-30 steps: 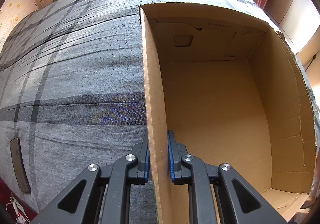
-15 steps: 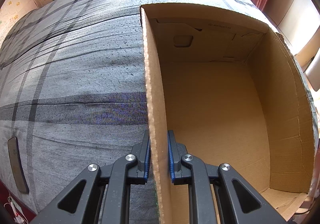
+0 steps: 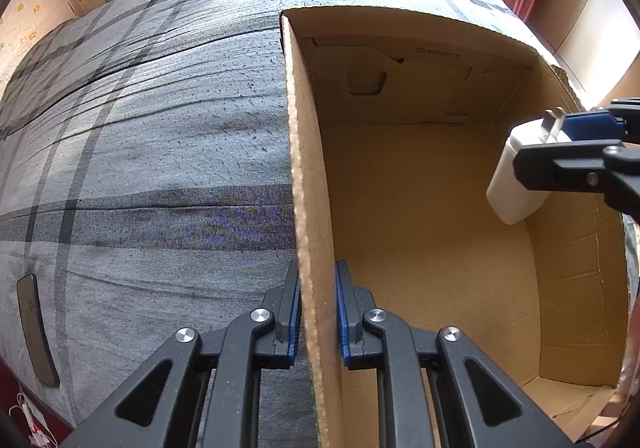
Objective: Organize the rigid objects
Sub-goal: 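Carry the white charger into the box and open the right gripper, then move the right gripper back to the black cylindrical cap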
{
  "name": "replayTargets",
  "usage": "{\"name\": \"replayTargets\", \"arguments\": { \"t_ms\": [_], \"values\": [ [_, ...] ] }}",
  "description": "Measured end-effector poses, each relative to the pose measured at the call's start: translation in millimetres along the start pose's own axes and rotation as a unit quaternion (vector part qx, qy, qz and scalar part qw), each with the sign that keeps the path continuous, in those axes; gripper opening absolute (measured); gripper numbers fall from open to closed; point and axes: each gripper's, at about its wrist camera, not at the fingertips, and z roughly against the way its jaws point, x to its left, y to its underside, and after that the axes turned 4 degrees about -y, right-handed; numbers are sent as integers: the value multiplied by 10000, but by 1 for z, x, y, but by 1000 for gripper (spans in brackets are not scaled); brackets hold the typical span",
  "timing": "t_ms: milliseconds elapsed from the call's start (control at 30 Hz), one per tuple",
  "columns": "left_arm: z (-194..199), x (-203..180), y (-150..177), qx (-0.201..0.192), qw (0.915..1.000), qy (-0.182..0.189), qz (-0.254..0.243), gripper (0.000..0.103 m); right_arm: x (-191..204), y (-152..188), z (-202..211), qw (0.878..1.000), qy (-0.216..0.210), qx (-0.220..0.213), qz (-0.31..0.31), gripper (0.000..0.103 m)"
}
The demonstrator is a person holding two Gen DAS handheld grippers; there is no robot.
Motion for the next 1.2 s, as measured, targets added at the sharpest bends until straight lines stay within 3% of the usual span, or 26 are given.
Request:
{"name": "replayTargets", "arguments": {
  "t_ms": [433, 767, 867, 1200],
  "values": [
    [1, -4, 1, -1, 9999, -81, -73, 16, 1, -12, -51, 9990, -52, 423, -121, 48],
    [1, -4, 0, 9, 9999, -114, -99, 16, -5, -10, -63, 9980, -75, 585, -234, 49],
    [0, -4, 0, 19, 9999, -119, -95, 16, -6, -12, -62, 9984, -71, 501, -254, 49],
    [-1, -6, 0, 32, 9998, -174, -136, 16, -11, -7, -28, 9990, -140, 142, -407, 64]
  ]
}}
